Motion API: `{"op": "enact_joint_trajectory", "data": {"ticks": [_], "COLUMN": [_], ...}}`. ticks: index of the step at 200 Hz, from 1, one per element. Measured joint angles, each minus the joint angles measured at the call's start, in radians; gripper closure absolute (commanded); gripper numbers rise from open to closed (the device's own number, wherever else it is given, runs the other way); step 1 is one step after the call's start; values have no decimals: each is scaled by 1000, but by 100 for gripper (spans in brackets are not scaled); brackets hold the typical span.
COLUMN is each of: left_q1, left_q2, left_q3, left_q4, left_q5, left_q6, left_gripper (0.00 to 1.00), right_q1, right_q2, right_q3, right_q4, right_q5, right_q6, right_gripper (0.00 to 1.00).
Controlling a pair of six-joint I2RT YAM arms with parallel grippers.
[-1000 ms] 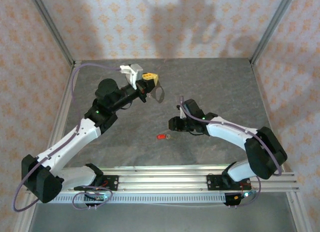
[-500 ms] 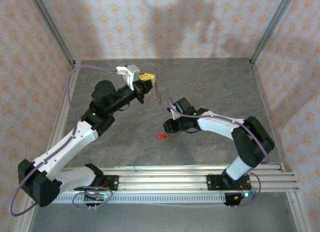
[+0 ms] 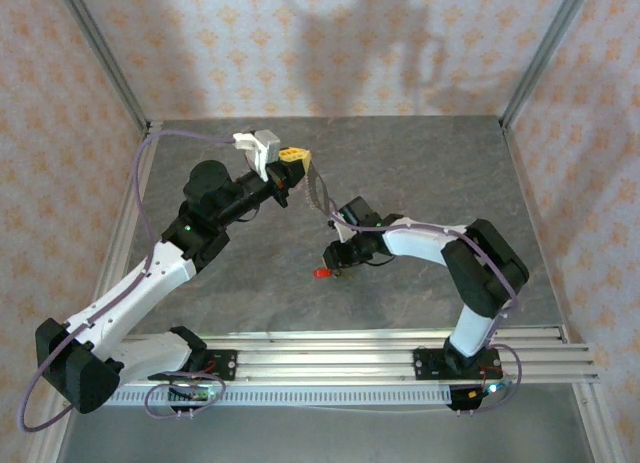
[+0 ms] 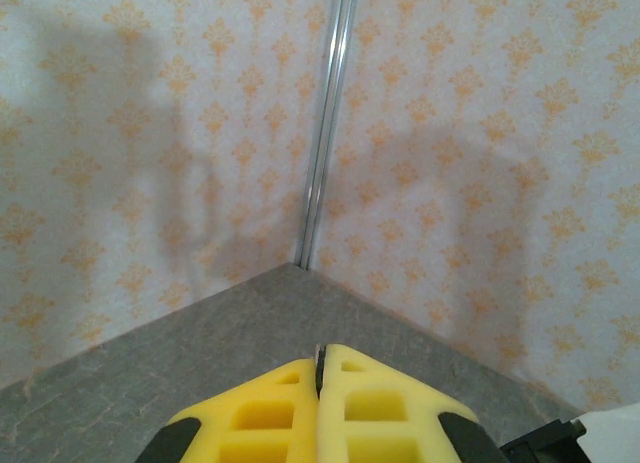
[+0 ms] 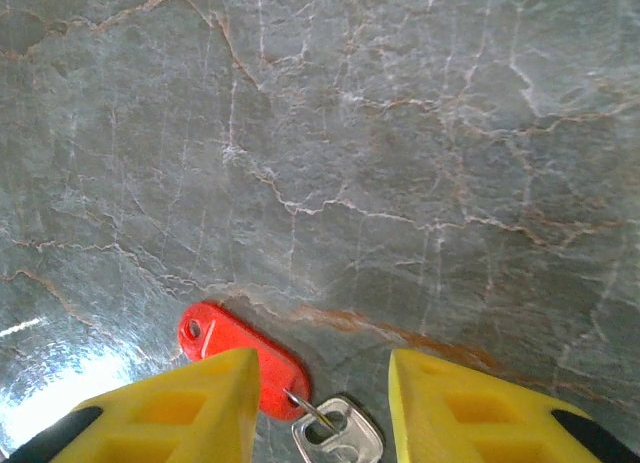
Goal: Put the keys on the keyring
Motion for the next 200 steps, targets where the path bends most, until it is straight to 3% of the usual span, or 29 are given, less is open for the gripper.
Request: {"op": "enact_joint_trajectory", "data": {"ticks": [70,153,200], "left_q1": [0,0,0], "left_q2": [-3,-13,-13], "left_q3": [0,0,-1], "left_q4": [-3,-3,-3], "left_q5": [0,0,0], "left_q6": [0,0,0], "left_gripper": [100,100,100], "right_q1": [8,8,8], "right_q2": [12,11,-3], "right_q3": [0,-21,-42], "right_q4": [1,20,30], "right_q5": [-20,-19,-8], "right_q6": [-7,-7,-7], "right_gripper": [73,77,89]}}
